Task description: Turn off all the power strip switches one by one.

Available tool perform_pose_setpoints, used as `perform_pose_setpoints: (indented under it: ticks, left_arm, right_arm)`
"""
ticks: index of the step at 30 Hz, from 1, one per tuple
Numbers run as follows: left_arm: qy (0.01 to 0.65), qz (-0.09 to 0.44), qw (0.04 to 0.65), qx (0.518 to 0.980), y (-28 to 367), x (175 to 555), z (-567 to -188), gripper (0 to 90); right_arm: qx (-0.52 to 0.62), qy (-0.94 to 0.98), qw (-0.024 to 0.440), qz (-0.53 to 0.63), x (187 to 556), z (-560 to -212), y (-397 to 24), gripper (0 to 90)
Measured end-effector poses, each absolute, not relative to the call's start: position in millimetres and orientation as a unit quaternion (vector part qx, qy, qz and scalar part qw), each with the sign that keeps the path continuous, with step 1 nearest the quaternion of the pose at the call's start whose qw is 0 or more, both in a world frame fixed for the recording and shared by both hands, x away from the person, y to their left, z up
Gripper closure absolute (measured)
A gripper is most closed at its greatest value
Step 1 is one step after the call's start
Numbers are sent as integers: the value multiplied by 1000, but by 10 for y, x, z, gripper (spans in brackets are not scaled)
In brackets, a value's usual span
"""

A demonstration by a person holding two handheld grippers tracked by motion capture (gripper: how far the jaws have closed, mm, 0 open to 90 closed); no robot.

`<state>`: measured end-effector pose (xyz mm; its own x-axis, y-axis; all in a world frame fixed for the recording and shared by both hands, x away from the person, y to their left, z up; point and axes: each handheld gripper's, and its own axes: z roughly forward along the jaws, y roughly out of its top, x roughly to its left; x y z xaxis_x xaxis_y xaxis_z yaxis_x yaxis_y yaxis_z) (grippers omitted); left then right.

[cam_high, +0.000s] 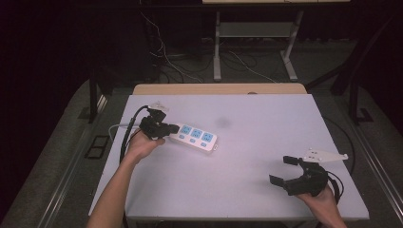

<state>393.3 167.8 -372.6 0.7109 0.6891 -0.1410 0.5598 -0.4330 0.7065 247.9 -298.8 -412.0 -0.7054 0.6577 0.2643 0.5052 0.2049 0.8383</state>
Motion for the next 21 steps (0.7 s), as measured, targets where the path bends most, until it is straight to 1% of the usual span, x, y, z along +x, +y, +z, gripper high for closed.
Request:
perform_pose_setpoints:
  ticks: [2,5,7,9,12,13,16,18,21]
  left_arm:
    - [373,82,393,836,1713,3882,-3707,815]
    - [380,89,393,833,1730,3799,-3693,711]
    - [381,93,400,828,1738,3736,-3679,663]
    - [387,94,410,821,1747,3678,-3664,566]
    - [394,95,419,812,1776,3594,-3665,349]
    - [397,100,422,809,1791,3563,-3672,298]
    - [400,98,434,801,1842,3467,-3690,198]
    - [400,88,446,796,1865,3397,-3698,161]
    - [394,93,444,799,1860,3296,-3710,101]
  right_arm:
    - [376,773,75,506,2480,-4118,-2981,4]
    - [373,774,74,505,2480,-4118,-2965,4]
    - [374,774,74,506,2475,-4116,-2957,4]
    - [374,774,73,506,2470,-4116,-2955,4]
    - [374,773,73,507,2470,-4118,-2959,4]
    - [375,773,73,507,2471,-4118,-2962,4]
    - [376,771,73,508,2473,-4118,-2969,4]
    - [376,771,73,508,2473,-4117,-2973,4]
    - [377,771,73,508,2477,-4122,-2976,4]
